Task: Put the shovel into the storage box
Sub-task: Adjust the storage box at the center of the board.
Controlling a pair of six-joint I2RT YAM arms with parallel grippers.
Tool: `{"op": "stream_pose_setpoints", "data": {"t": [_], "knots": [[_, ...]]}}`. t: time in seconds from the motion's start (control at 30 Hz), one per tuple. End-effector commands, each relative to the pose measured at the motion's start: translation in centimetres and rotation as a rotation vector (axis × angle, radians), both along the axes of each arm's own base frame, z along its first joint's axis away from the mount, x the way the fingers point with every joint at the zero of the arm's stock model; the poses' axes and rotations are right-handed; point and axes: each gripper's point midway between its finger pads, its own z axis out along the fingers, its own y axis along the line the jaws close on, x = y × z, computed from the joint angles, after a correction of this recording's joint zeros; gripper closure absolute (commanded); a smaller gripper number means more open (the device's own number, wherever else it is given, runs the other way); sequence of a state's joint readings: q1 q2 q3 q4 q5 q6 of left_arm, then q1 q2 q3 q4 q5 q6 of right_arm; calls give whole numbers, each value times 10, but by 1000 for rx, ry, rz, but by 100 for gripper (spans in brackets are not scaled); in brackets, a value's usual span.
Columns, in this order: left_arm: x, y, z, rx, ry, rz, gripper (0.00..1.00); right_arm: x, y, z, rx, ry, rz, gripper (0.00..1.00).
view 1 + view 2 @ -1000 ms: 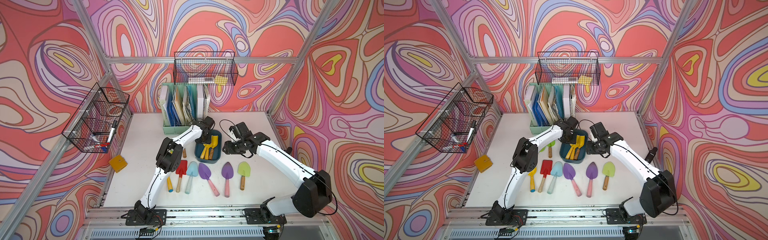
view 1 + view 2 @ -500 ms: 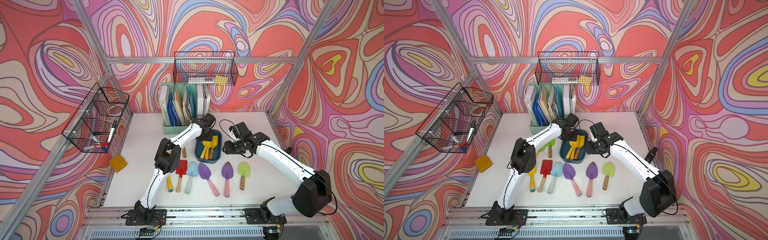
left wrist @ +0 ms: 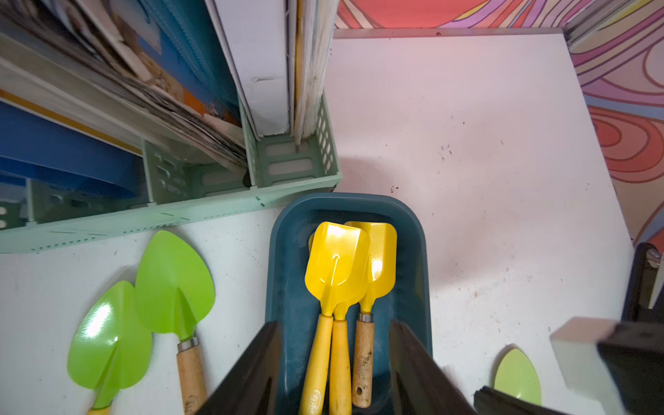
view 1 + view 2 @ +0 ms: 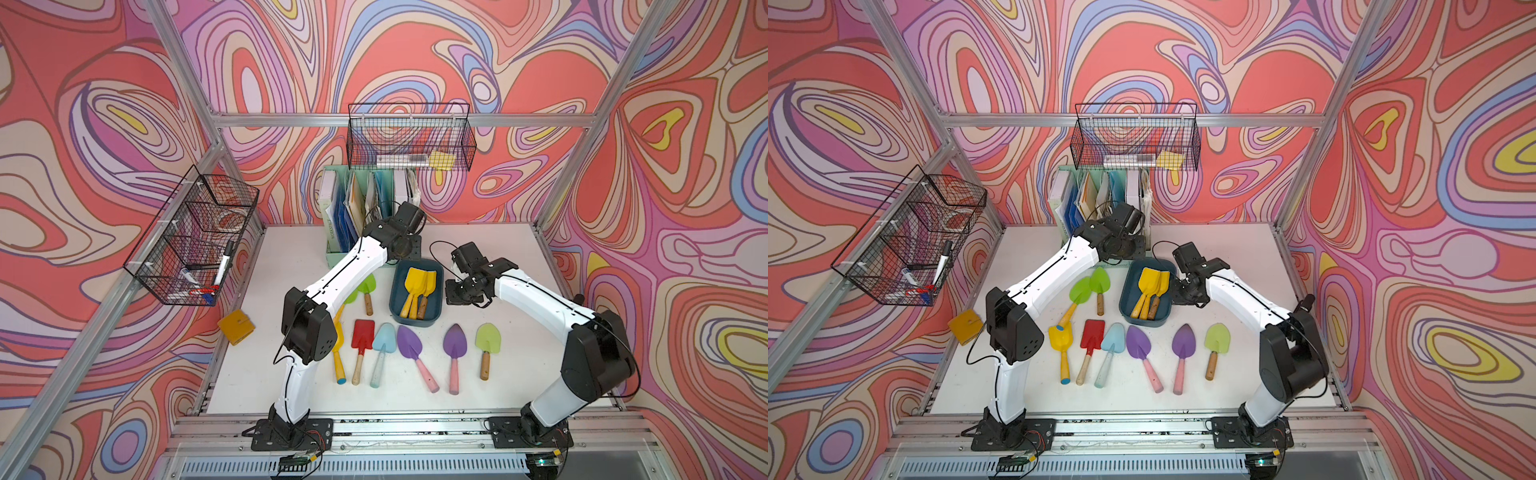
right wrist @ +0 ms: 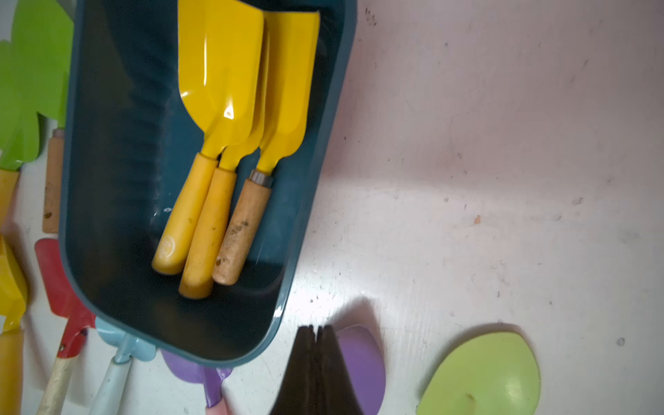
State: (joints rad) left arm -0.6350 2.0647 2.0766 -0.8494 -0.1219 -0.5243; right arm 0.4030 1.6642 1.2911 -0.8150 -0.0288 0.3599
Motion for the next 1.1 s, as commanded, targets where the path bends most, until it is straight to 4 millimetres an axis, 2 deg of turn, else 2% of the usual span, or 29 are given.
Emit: {"op": "stream_pose_setpoints", "data": {"t": [0.0,0.1,0.13,0.27,0.43,0.53,0.83,1.07], "knots": [[-11,31,-31,120,62,56,48,28,-14,1,-32,-45,-38,100],[-17,49,-46,156,89,96,51,45,-20,-4,-41,-46,-51,100],[-19,54,-52,168,100,107,54,49,-20,-14,-48,-29,-50,100],[-26,68,-72,211,138,129,68,65,-15,-26,-49,-16,-40,100],[-33,73,-95,235,194,130,89,80,-7,-36,-35,-13,-37,100],[-38,71,-103,219,218,124,96,87,-3,-41,-27,-7,-38,100],[-52,60,-124,150,278,100,100,103,6,-54,-8,5,-31,100],[-57,41,-128,110,290,61,100,114,10,-56,-4,0,-29,100]]}}
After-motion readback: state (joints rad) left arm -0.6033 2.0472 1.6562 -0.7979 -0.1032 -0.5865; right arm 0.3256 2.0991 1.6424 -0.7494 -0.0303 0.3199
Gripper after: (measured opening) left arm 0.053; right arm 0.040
